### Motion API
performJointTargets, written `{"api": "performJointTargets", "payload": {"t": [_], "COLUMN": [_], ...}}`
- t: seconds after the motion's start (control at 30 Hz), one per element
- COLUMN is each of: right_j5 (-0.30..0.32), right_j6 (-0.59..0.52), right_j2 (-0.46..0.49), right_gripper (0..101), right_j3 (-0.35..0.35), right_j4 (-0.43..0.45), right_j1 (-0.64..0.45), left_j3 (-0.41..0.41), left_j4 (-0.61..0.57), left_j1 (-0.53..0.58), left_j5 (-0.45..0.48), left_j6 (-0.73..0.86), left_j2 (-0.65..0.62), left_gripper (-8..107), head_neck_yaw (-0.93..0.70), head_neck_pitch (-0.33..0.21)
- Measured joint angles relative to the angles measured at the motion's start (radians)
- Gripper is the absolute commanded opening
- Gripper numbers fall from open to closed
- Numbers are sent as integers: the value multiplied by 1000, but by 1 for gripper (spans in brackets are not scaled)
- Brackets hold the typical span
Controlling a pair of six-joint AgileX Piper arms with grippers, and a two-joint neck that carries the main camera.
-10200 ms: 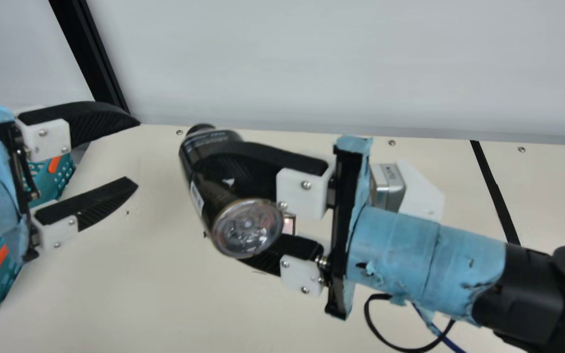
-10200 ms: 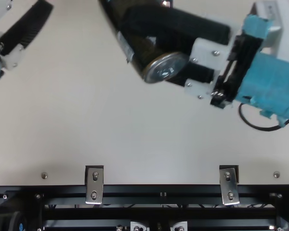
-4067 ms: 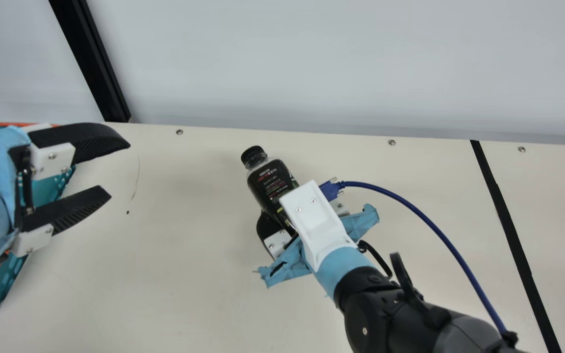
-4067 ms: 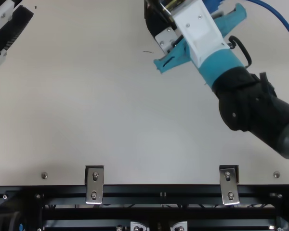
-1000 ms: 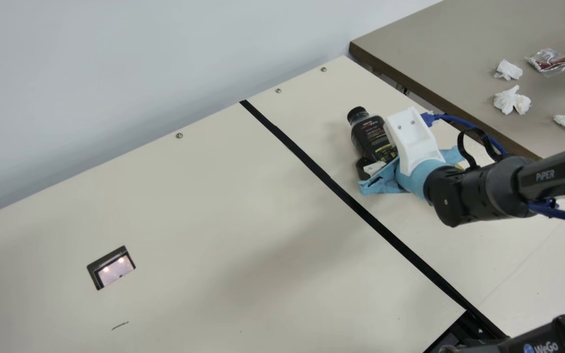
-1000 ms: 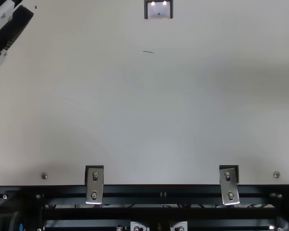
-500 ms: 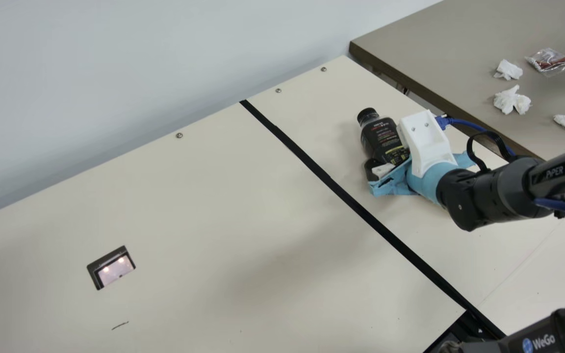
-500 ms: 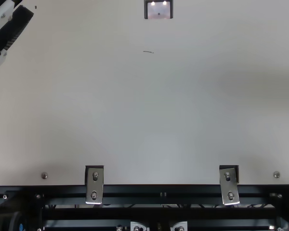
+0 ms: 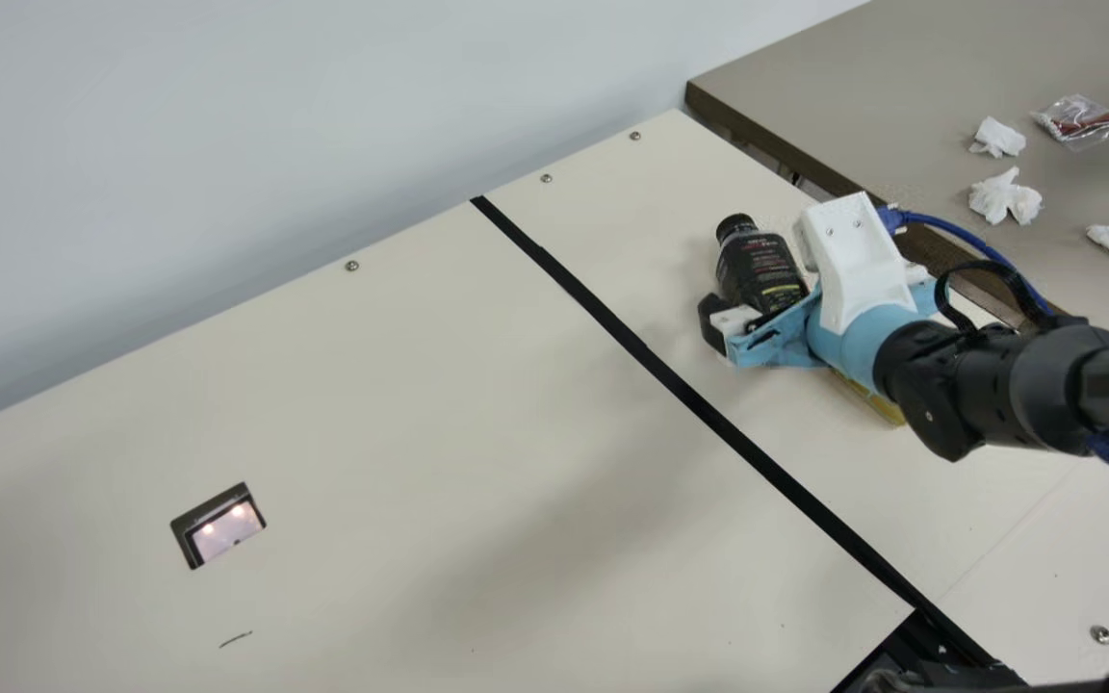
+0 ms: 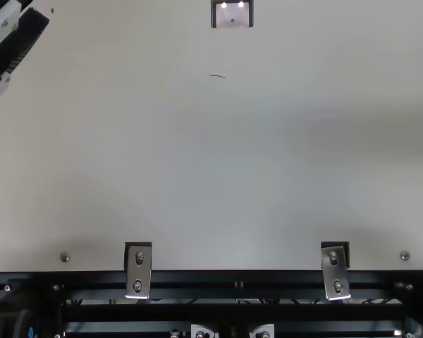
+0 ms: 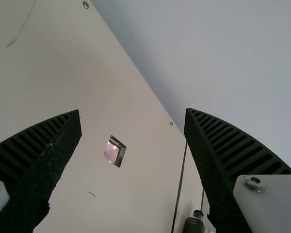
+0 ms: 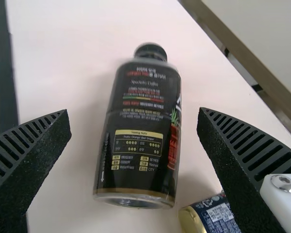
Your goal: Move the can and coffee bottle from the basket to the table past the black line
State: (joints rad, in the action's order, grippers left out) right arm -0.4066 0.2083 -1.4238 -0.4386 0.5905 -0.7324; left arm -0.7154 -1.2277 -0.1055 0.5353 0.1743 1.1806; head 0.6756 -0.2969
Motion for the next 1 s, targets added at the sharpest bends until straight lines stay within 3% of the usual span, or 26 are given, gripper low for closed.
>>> {"api": "performJointTargets", "payload": {"t": [0.23,0.4,0.57,0.73,1.0], "right_j5": [88,187,301,444,734], "right_j6": [152,271,373,405,235], "right_j2": [140,235,310,373,487], "right_gripper": [101,101,101,101,101], "right_j3": [-14,-29,-47,-73,-152], "right_j4": [121,205,234,197,-22], "right_j1": [73,170,299,454,721], "left_j3": [0,0,0,0,0], "left_j4": [0,0,0,0,0], "left_j1": [0,0,0,0,0], "left_j5": [0,0,0,0,0], "left_j6": [0,0,0,0,0], "left_j2": [0,0,0,0,0], "left_gripper": [90,90,90,90,90], "head_neck_yaw": [5,5,5,-31,-184], "head_neck_pitch": [5,0,0,-15,-67]}}
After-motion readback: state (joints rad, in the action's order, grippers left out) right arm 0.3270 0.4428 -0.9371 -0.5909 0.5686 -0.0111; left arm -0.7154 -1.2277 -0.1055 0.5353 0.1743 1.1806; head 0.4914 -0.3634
